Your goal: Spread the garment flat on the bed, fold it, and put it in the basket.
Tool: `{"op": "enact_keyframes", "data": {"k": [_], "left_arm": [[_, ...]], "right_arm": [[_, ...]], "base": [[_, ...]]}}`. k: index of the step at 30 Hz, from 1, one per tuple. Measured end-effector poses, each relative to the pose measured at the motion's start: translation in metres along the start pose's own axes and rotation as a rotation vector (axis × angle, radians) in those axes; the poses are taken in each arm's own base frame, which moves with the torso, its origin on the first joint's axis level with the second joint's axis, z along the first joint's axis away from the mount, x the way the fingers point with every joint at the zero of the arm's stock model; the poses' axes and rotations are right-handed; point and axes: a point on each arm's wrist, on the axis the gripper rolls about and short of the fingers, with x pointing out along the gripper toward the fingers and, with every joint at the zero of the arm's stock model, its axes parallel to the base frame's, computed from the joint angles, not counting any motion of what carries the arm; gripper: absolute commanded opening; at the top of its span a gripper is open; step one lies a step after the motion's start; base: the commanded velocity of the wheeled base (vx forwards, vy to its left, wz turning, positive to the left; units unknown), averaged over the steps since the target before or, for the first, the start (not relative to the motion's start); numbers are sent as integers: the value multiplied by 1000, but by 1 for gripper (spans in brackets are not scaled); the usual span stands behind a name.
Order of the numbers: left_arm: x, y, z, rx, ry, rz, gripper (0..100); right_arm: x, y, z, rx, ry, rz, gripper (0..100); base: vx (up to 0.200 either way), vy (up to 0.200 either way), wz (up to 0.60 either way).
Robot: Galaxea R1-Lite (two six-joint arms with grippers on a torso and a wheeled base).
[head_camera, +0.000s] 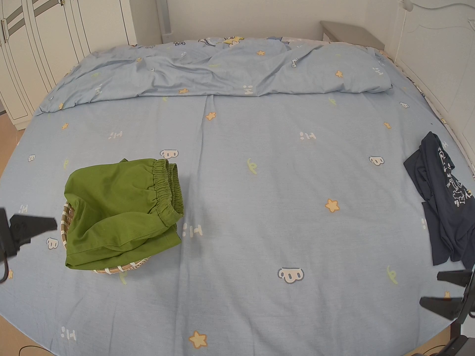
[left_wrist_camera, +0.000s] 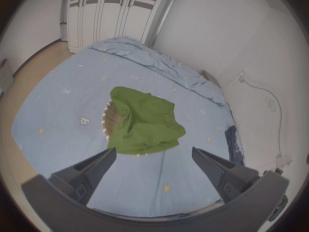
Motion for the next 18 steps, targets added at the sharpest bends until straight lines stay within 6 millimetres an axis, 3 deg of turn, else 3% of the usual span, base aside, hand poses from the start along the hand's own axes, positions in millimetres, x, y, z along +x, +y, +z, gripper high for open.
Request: {"op": "enact_keyframes", "data": {"k": [5, 10, 14, 18], "left_arm": [[-32, 18, -40, -3, -83, -19, 100], [-51, 37, -79, -35, -192, 5, 100], [-56, 49, -113, -58, -280, 32, 100], [-47, 61, -142, -27, -337, 26, 100]], "right_arm": [[-17, 2, -36, -8, -27, -10, 100], [-27, 3, -60, -19, -64, -16, 100], [-31, 4, -74, -30, -98, -16, 100], [-34, 3, -87, -46, -137, -14, 100]], "base": [[0, 0, 0], [0, 0, 0], [0, 0, 0], [0, 0, 0]]}}
